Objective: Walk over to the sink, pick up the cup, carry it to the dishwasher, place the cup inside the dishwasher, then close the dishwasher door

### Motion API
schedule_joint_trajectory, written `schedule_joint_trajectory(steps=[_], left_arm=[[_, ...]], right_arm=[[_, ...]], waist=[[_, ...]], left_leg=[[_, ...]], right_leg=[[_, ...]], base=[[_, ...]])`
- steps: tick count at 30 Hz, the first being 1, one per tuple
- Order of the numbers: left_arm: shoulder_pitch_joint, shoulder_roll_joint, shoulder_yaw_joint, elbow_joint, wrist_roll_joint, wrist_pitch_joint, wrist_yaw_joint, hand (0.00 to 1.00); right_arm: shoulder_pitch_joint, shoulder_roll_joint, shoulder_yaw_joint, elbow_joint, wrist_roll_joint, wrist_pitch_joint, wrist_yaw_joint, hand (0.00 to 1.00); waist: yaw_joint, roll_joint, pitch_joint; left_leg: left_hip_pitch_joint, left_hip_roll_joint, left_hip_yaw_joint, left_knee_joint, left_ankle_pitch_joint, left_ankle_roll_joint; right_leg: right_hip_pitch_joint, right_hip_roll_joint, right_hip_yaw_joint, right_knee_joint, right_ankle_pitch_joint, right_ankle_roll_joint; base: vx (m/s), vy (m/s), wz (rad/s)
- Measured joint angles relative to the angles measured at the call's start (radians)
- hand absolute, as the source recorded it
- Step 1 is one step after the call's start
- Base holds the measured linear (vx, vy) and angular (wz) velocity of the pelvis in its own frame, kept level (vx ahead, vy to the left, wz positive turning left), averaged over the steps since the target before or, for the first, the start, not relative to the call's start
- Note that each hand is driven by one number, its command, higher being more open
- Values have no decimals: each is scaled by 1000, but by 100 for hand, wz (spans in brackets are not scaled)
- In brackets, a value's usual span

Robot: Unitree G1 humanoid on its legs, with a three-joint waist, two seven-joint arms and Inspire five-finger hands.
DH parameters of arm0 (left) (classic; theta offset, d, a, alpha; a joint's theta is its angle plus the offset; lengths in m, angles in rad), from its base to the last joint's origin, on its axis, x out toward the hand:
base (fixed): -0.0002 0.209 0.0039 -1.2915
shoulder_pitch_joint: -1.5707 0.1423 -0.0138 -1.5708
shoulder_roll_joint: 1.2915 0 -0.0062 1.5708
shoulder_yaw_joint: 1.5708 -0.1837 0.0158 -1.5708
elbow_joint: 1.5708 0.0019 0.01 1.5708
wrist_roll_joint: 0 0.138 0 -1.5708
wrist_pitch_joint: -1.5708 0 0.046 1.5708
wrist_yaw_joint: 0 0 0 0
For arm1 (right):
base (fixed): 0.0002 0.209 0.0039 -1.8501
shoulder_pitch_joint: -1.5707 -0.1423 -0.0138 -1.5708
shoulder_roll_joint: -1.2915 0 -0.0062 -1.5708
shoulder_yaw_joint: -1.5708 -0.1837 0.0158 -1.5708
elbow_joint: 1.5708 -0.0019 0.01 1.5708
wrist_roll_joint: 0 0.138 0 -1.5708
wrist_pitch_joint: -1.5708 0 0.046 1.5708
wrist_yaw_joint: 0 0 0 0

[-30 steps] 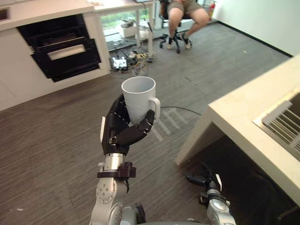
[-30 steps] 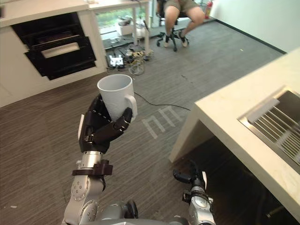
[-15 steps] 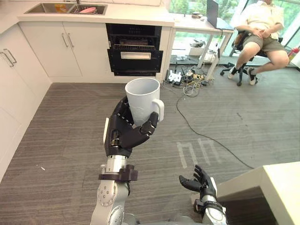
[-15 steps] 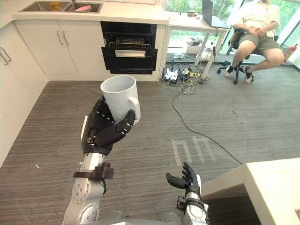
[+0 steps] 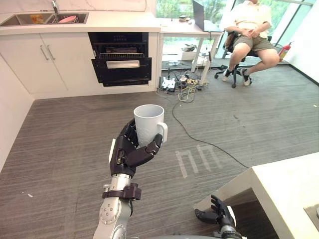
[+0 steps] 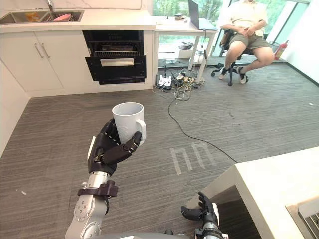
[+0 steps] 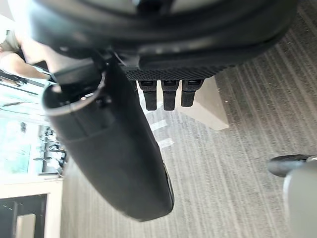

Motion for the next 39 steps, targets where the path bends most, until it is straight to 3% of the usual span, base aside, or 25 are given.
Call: schedule_joint_trajectory(steps=[3, 5, 7, 9, 11, 14, 15, 16, 17, 18, 19, 23, 24, 25, 26, 27, 28, 29, 30, 31, 32, 33, 35, 37, 39], left_arm=[[-28, -31, 50, 17, 2, 14, 12, 30], [-24, -44, 93, 11, 2, 14, 26, 30], [-18, -54, 153, 11, 0, 14, 46, 30], [-5, -63, 189, 8, -2, 10, 53, 30], [37, -67, 197, -24, -2, 4, 66, 30], [66, -66, 179, -59, -2, 3, 66, 30], [66, -66, 173, -66, -2, 2, 66, 30], [66, -67, 167, -69, -2, 1, 64, 30], [65, -66, 163, -69, -1, 1, 64, 30], [65, -45, 153, -67, -1, 2, 65, 30], [65, -37, 147, -66, -1, 2, 65, 30], [13, 13, 78, -59, 2, 1, 63, 30], [-19, 13, 53, -56, 3, -2, 59, 30], [-63, 8, 34, -43, 15, -6, 51, 30], [-76, 5, 25, -32, 19, -8, 46, 30], [-84, -9, 16, -22, 20, -9, 46, 30], [-116, -25, 13, -2, 20, -3, 40, 30], [-154, -43, 12, 32, 20, 1, 39, 30], [-131, -58, 13, 44, 19, 2, 38, 30], [-112, -51, -8, 16, 19, -6, 20, 30], [-106, -58, -17, -6, 18, -5, 19, 30], [-108, -49, -27, -30, 18, -6, 14, 30], [-108, -47, -28, -43, 16, -6, -3, 30], [-104, -48, -27, -45, 7, -6, -4, 30], [-103, -45, -23, -47, 8, -6, -3, 30]], right_arm=[[-56, -4, -56, -6, 22, 0, -22, 90], [-87, -13, -91, -28, 23, -1, -39, 90], [-116, -46, -94, -57, 40, -6, -58, 90], [-136, -64, -93, -60, 40, -5, -61, 90], [-148, -71, -92, -88, 40, -6, -69, 90], [-157, -59, -90, -109, 39, -6, -65, 90], [-159, -59, -90, -108, 39, -5, -62, 90], [-158, -56, -89, -108, 39, -2, -53, 90], [-153, -51, -87, -108, 39, -2, -51, 90], [-137, -32, -84, -108, 38, 0, -49, 90], [-130, -25, -84, -108, 38, -1, -47, 90], [-108, -20, -84, -144, 39, -1, -42, 90], [-99, -21, -82, -176, 38, -1, -41, 90], [-97, -25, -79, -203, 36, -2, -38, 90], [-97, -32, -79, -206, 36, -2, -38, 90], [-106, -46, -78, -204, 36, -1, -36, 90], [-130, -46, -78, -229, 35, 4, -35, 90], [-125, -51, -77, -270, 35, 4, -32, 90], [-85, -59, -57, -334, 35, 0, -27, 90], [-34, -45, -39, -416, 37, -10, -37, 90], [-33, -49, -41, -427, 38, -14, -42, 90], [-44, -33, -37, -437, 40, -18, -47, 90], [-59, -18, -16, -441, 51, -18, -48, 90], [-63, -6, -11, -435, 58, -20, -45, 90], [-97, -13, -17, -389, 57, -26, -45, 90]], waist=[[-1, 9, 58], [1, 24, 96], [7, 41, 113], [17, 47, 113], [38, 52, 115], [31, 51, 114], [28, 53, 113], [16, 54, 114], [5, 53, 115], [-21, 54, 119], [-28, 56, 121], [-58, 84, 142], [-74, 95, 145], [-93, 108, 142], [-100, 120, 137], [-86, 156, 129], [-79, 152, 145], [-109, 108, 184], [-84, 133, 170], [-83, 132, 168], [-67, 167, 159], [-42, 155, 162], [3, 125, 168], [23, 103, 169], [34, 81, 167]], left_leg=[[-64, -16, -37, 45, 6, -32], [-110, 16, 14, 105, -28, -21], [-161, 102, 224, 177, -65, 14], [-161, 145, 340, 205, -75, 32], [-175, 131, 364, 252, -100, 64], [-191, 50, 346, 314, -194, 104], [-191, 22, 339, 324, -220, 121], [-176, -17, 318, 322, -244, 140], [-165, -33, 301, 319, -258, 152], [-112, -54, 256, 300, -280, 171], [-82, -59, 239, 282, -283, 169], [136, -71, 136, 93, -273, 119], [192, -62, 92, 46, -276, 95], [226, -43, 52, 42, -294, 59], [239, -32, 37, 46, -301, 47], [241, 4, 35, 60, -303, 38], [231, 9, 9, 152, -245, -27], [248, -42, 2, 254, -140, -60], [218, -5, 56, 484, -17, -77], [112, 90, 108, 777, 16, -70], [62, 139, 110, 868, -13, -40], [-45, 185, 144, 972, -55, -3], [-174, 234, 204, 961, -131, 58], [-242, 228, 238, 835, -180, 51], [-322, 145, 194, 505, -179, 28]], right_leg=[[3, -19, -119, 34, -26, -9], [21, -26, -195, 32, -32, -8], [14, -53, -269, 59, -76, 10], [3, -78, -285, 92, -99, 36], [-6, -120, -285, 139, -127, 77], [-24, -216, -295, 257, -185, 128], [-67, -256, -274, 367, -205, 113], [-154, -304, -220, 569, -215, 20], [-199, -306, -165, 674, -214, -22], [-273, -225, -27, 860, -250, 6], [-293, -191, -11, 887, -262, 10], [-451, -56, -116, 749, -290, -17], [-502, -26, -150, 609, -252, -19], [-537, 12, -150, 477, -45, -36], [-531, 37, -149, 459, 10, -78], [-512, 54, -172, 448, -7, -78], [-491, 30, -163, 530, -67, -105], [-507, -40, -183, 744, -125, -162], [-463, 4, -239, 718, -196, -159], [-346, 65, -296, 483, -153, -173], [-315, 98, -273, 467, -151, -184], [-238, 128, -226, 412, -185, -167], [-86, 131, -166, 298, -194, -159], [13, 113, -126, 224, -195, -159], [102, 73, -75, 158, -195, -158]], base=[[-105, -37, 112], [-147, 15, 124], [-100, 101, 104], [34, 218, 49], [177, 359, 20], [248, 323, 33], [395, 404, 52], [356, 328, 50], [475, 330, 84], [376, 148, 80], [633, 149, 88], [611, 72, 77], [892, 5, 127], [943, -9, 128], [839, -15, 77], [722, -9, 19], [851, -34, 39], [923, -136, 46], [698, -266, 46], [481, -247, -7], [521, -157, -23], [527, -45, -42], [701, -40, -50], [673, 21, -46], [647, 134, -53]])
